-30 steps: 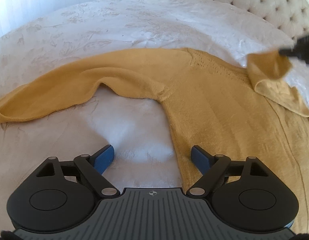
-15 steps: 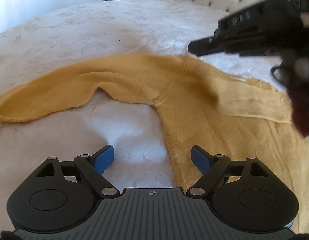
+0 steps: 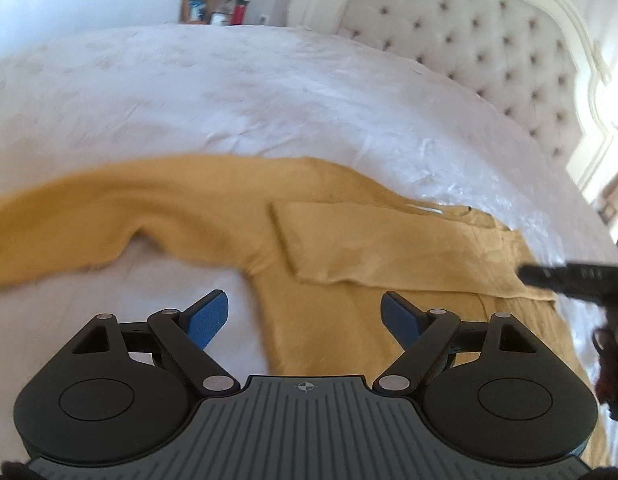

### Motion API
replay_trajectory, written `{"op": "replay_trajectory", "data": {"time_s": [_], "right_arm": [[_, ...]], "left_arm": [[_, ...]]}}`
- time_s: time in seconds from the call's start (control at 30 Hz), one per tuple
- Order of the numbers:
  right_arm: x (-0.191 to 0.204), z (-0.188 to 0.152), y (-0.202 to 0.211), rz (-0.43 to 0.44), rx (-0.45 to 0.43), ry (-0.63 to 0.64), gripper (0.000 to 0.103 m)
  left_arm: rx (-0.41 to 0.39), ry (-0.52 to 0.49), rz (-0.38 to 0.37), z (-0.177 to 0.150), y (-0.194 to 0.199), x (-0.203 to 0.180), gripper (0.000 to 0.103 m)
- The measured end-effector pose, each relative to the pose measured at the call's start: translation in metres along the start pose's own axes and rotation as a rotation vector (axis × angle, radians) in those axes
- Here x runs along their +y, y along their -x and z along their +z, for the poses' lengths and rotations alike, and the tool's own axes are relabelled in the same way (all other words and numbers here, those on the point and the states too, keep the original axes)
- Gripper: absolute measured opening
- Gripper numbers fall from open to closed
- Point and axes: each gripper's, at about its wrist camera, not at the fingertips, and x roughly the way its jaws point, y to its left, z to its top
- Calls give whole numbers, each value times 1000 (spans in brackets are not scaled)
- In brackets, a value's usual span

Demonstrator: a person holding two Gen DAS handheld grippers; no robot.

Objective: Fold small clothes

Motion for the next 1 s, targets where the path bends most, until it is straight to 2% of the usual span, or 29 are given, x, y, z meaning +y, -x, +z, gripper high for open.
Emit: {"op": "replay_trajectory", "data": {"time_s": [0.1,0.2,0.3,0.43,0.47,0.5,0.53,0.63,0.77,0.8,0.87,0.9,0.93,0.97,1.0], "right_arm": [[-34,-6,11,-35,-12,-97,38],[-48,-12,14,-57,-31,-156,41],[-59,-14,13,-55,-64,-226,52],[-75,-15,4,-58,-86,-311,54],[-79,-15,2,-59,-91,-331,51],[-81,-14,-1,-59,-94,-345,43],[-82,-14,-1,-66,-96,-338,9],[-81,-13,4,-173,-129,-278,8],[-91,-18,2,-190,-102,-297,8],[-90,-19,2,-190,-103,-280,10],[-87,-20,8,-176,-108,-267,21],[-84,-21,12,-172,-114,-263,22],[-81,-22,17,-171,-117,-249,30],[-77,-23,20,-174,-121,-229,49],[-71,-25,25,-173,-129,-199,58]], "left_arm": [[3,-42,-12,7,-12,-15,83],[19,-65,-13,11,-32,-24,82],[32,-113,36,10,-53,-31,82],[82,-182,103,6,-76,-29,81],[80,-190,103,5,-77,-28,81],[76,-200,105,5,-77,-29,81],[71,-210,107,5,-77,-30,81],[62,-221,118,6,-77,-33,81],[57,-240,139,4,-84,-39,84],[56,-248,143,4,-85,-40,84],[54,-248,138,4,-85,-40,87],[56,-241,125,4,-84,-38,90],[61,-233,112,4,-83,-37,91],[62,-229,106,3,-81,-36,94],[68,-230,101,1,-78,-36,94]]}}
